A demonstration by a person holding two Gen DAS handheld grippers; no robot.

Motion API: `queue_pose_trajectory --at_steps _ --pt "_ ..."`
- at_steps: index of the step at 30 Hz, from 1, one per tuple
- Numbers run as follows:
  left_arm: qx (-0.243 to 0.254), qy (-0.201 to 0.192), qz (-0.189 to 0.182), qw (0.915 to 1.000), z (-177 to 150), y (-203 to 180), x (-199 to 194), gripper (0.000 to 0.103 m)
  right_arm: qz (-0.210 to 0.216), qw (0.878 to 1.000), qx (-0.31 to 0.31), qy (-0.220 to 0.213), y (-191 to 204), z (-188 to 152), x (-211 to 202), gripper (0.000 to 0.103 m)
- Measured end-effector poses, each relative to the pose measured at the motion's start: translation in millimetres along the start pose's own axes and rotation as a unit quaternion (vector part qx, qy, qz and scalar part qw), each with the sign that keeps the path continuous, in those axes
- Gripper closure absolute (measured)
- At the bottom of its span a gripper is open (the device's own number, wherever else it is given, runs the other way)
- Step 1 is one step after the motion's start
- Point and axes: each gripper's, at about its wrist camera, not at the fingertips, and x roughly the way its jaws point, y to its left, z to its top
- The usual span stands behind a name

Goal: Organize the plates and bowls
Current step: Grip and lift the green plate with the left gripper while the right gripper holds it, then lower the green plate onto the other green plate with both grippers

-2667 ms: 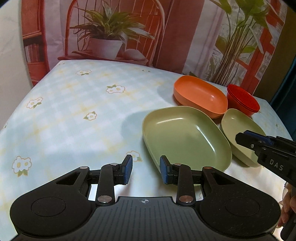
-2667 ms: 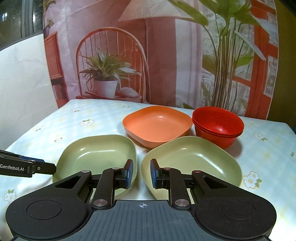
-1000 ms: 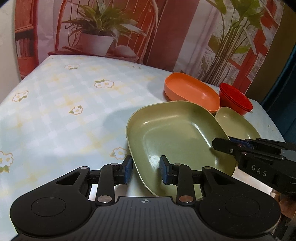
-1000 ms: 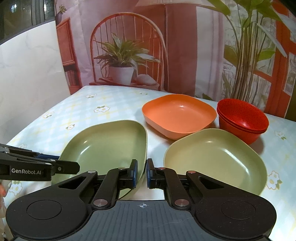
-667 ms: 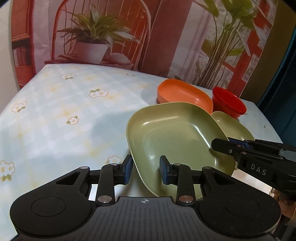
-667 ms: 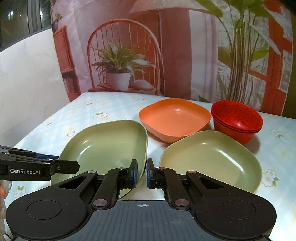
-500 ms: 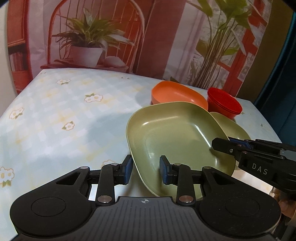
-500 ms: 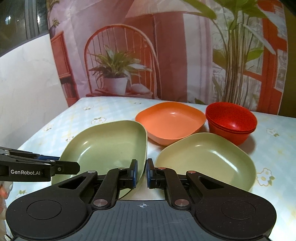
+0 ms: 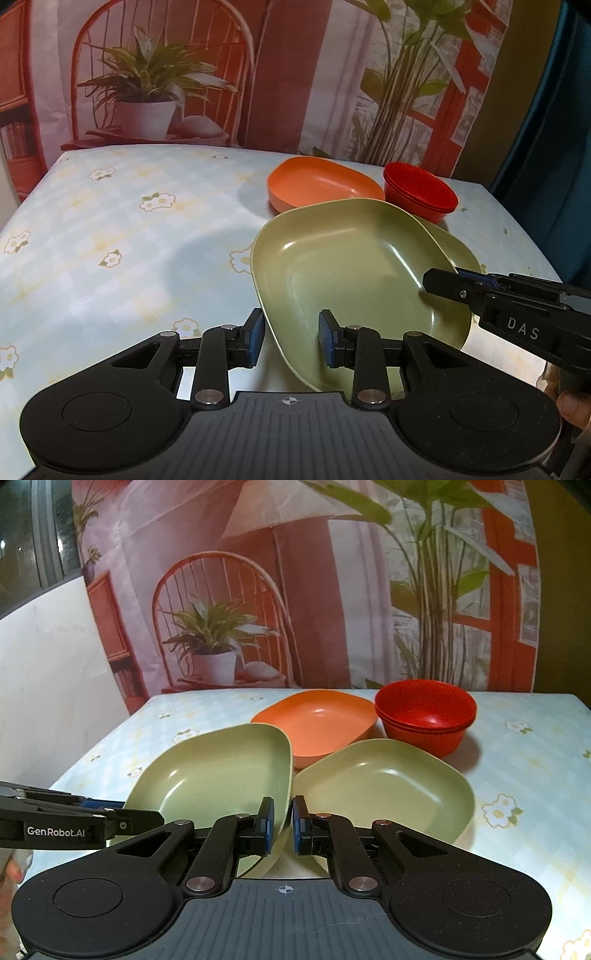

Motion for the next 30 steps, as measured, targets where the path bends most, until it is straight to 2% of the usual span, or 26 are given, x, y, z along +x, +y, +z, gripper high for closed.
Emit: queue_pose_trajectory --at_steps 11,22,25,30 --pt "0.015 0.008 -0.014 0.9998 12 -9 5 0.070 0.002 1.000 0.024 -0.015 -15 -1 -6 0.093" --pt "0.039 0.027 -0.055 0.9973 22 -48 28 0.070 -0.025 0.998 0.057 -0.026 -67 10 -13 0.094" --pt "0.041 0.035 -0.063 0.9966 24 -57 37 0.070 -0.027 0.998 0.045 -0.016 -83 18 -8 0.094" --pt "0.041 0.046 -0.073 0.9954 28 -71 48 0.070 -0.031 0.999 -0.011 0.008 -101 36 7 0.094"
